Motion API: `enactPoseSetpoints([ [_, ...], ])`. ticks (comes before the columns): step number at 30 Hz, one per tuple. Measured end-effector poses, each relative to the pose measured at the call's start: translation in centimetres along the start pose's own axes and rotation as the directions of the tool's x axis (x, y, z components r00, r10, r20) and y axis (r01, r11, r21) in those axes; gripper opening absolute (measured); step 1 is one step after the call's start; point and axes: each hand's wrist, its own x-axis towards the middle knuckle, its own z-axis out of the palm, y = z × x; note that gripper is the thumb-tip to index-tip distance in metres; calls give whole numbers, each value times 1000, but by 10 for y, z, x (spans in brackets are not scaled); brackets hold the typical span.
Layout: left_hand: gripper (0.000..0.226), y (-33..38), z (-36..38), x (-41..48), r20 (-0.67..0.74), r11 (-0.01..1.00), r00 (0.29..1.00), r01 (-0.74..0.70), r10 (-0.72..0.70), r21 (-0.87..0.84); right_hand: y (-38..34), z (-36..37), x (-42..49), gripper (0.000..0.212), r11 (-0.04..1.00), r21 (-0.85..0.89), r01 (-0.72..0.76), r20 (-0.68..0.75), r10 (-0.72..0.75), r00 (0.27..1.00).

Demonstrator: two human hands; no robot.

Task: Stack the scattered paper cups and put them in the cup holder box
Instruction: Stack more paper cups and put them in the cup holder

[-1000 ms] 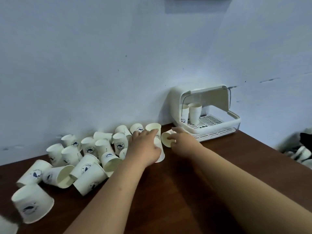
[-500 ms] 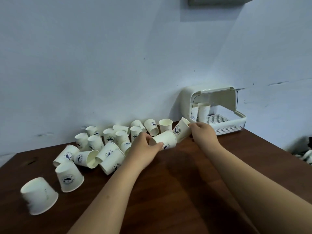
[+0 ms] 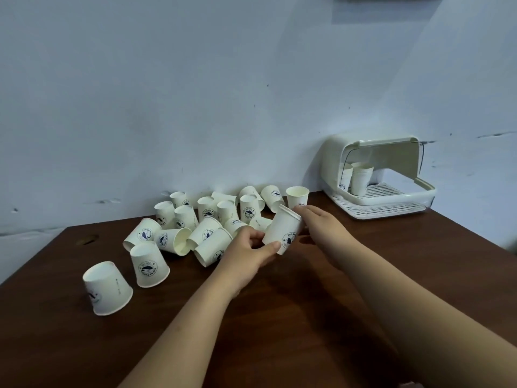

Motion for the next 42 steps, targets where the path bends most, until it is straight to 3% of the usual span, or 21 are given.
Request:
enactPoseSetpoints([
  [4, 37, 3, -13, -6, -84, 989, 993, -72, 84, 132, 7, 20, 0, 64, 987, 162, 17, 120, -37, 992],
  [6, 28, 6, -25, -8, -77, 956, 987, -114, 139, 272, 10, 32, -2, 59, 982, 180, 63, 171, -94, 981],
  [8, 21, 11, -41, -11, -65, 850, 971, -166, 228, 499, 9, 43, -4, 42, 979, 180, 95, 126, -119, 985],
  [11, 33, 1, -68, -6, -145, 634, 903, -162, 403, 756, 13, 59, -3, 36, 974, 194, 114, 66, -129, 989],
  [14, 56, -17, -81, -2, -136, 425, 909, -48, 393, 904, 26, 72, -1, 51, 983, 139, 122, 47, -129, 990],
  [18, 67, -30, -79, 1, -125, 345, 904, -27, 409, 938, 49, 77, 3, 69, 989, 71, 128, 76, -134, 988],
  [24, 72, -24, -76, 3, -129, 206, 900, 45, 416, 977, 52, 71, 5, 66, 986, 82, 144, 117, -153, 981],
  [27, 72, -27, -83, 5, -147, 261, 897, 37, 417, 965, 53, 71, 5, 67, 985, 80, 155, 129, -165, 978],
  [31, 74, -10, -88, -1, -329, 667, 836, -58, 438, 742, 54, 70, 6, 74, 984, 87, 156, 159, -169, 973],
  [33, 65, 6, -89, -4, -411, 808, 800, -149, 438, 571, 55, 70, 6, 68, 986, 95, 140, 160, -154, 975],
  [37, 55, 32, -76, -1, -374, 897, 838, -267, 397, 353, 56, 70, 6, 61, 986, 89, 142, 181, -156, 971],
  [42, 55, 33, -58, 14, -140, 896, 931, -272, 338, 351, 55, 67, 5, 59, 980, 73, 185, 197, -196, 961],
])
